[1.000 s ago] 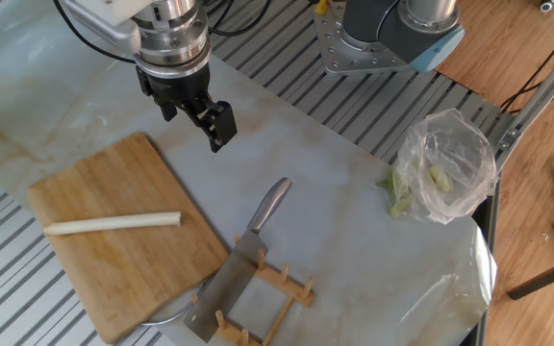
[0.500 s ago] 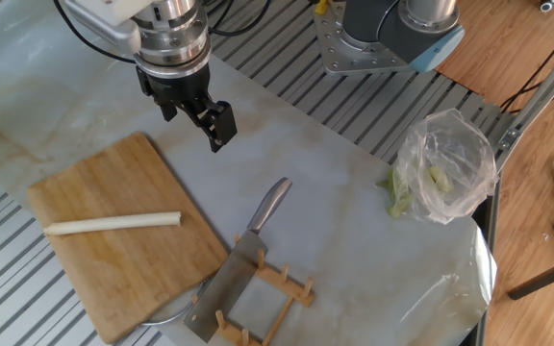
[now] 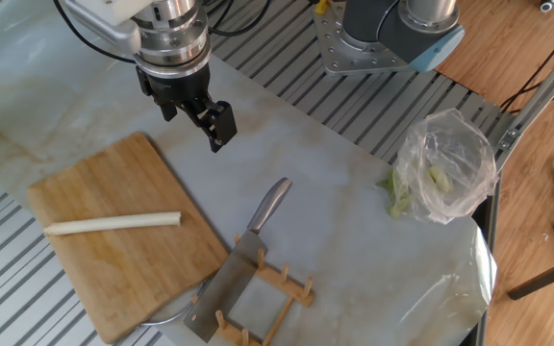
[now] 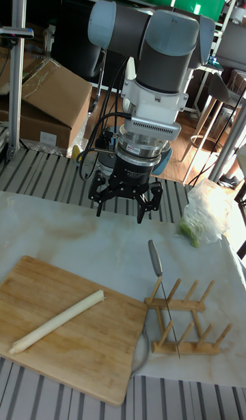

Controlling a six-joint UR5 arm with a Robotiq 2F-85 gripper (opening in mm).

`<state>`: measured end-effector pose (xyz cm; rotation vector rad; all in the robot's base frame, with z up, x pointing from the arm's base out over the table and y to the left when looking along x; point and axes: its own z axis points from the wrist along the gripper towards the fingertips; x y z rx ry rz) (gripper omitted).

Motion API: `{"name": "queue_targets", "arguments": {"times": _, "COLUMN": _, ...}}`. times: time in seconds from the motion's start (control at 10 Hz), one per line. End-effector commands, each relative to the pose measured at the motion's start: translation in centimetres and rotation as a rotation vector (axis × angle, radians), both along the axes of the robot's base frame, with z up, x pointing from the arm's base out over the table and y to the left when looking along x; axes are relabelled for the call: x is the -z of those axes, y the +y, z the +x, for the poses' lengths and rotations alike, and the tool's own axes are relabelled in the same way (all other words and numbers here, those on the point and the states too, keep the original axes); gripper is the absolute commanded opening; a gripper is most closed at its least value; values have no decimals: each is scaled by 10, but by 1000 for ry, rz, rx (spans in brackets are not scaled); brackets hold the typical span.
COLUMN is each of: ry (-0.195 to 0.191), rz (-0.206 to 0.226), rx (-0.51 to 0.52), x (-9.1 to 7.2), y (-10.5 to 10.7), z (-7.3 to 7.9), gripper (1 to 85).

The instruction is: Chop the scallions

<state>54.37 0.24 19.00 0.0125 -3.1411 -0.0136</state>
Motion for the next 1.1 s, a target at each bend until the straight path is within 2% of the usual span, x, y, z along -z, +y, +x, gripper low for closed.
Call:
{"name": "queue_targets", "arguments": {"times": 0.0, "ry": -5, "rz": 117, "rx": -2, "x": -2, "y": 34, "z": 1, "gripper": 13}}
{"name": "queue_targets", "arguments": {"times": 0.5, "ry": -11, "rz": 109, "rx": -1, "x": -2, "y": 38, "z": 4, "gripper": 13}}
{"name": "queue_targets", "arguments": {"times": 0.8, "ry": -14, "rz": 109, "rx": 2, "x": 4, "y": 42, "z": 5, "gripper": 13}}
{"name": "queue_targets", "arguments": {"times": 1.0, "ry": -18, "rz": 138, "rx": 4, "x": 10, "y": 52, "z": 7, "gripper": 13}}
